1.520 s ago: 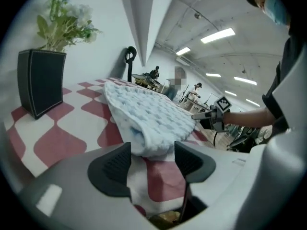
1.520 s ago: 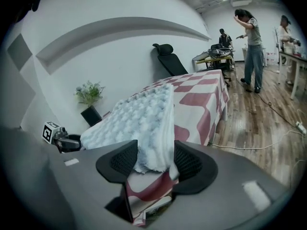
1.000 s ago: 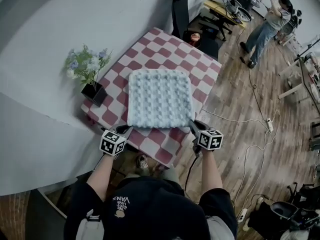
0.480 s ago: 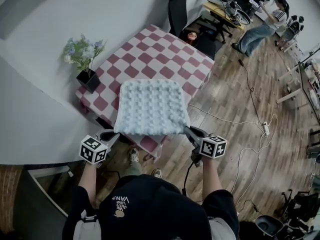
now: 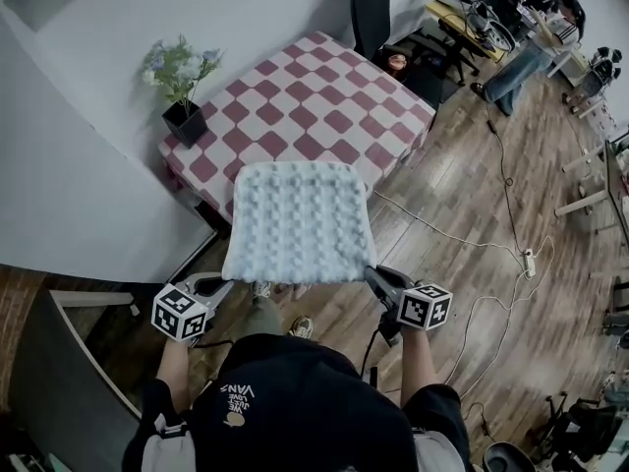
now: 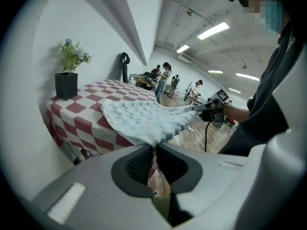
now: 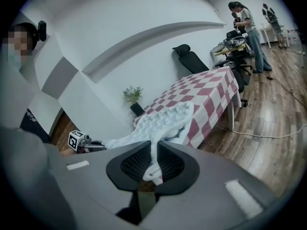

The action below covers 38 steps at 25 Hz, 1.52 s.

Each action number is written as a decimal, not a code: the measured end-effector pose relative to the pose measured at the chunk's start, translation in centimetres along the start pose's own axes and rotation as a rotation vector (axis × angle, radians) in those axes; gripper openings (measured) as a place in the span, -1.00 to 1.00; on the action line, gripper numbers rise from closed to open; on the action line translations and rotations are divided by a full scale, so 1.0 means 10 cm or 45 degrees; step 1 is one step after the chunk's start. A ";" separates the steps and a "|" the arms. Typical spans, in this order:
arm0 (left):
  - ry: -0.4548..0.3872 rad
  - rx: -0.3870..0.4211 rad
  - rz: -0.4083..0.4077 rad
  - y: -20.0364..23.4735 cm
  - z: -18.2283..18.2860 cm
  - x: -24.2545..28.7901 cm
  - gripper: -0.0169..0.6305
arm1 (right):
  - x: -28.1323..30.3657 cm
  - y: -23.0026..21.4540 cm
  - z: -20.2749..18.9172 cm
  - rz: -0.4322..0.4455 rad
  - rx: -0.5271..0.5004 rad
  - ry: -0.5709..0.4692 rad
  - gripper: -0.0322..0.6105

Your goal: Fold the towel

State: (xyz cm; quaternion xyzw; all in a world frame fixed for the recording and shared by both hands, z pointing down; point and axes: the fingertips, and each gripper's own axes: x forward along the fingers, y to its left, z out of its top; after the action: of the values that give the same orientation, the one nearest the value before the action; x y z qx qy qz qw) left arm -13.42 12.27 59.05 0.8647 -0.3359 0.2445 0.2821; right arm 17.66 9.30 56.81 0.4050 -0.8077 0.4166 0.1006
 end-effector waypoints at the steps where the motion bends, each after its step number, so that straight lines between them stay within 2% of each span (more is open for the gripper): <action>1: -0.003 -0.003 -0.001 -0.02 -0.01 0.00 -0.87 | -0.01 0.00 0.00 0.005 0.002 0.001 -0.76; 6: -0.037 -0.005 -0.007 0.06 0.16 0.07 -0.87 | 0.08 -0.08 0.21 -0.002 0.003 -0.012 -0.76; 13: -0.090 0.016 0.018 0.60 0.79 0.37 -0.87 | 0.54 -0.32 0.90 -0.041 0.003 -0.061 -0.76; 20: -0.029 -0.035 0.033 1.32 1.24 0.80 -0.90 | 1.19 -0.70 1.45 -0.126 0.012 -0.007 -0.76; 27: 0.075 -0.119 0.024 1.84 1.37 1.26 -0.90 | 1.75 -1.12 1.68 -0.231 0.032 0.086 -0.76; 32: 0.123 -0.237 -0.008 2.06 1.36 1.46 -0.90 | 1.99 -1.35 1.76 -0.279 0.083 0.113 -0.76; 35: 0.134 -0.366 -0.031 2.16 1.31 1.56 -0.90 | 2.11 -1.45 1.77 -0.307 0.106 0.122 -0.76; 38: 0.135 -0.543 -0.097 2.19 1.23 1.65 -0.90 | 2.23 -1.57 1.76 -0.358 0.114 0.134 -0.76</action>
State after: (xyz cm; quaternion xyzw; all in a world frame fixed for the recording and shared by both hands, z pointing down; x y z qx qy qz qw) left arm -15.46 -16.56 67.36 0.7835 -0.3319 0.2023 0.4847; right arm 17.80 -21.79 66.04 0.4956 -0.7174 0.4546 0.1820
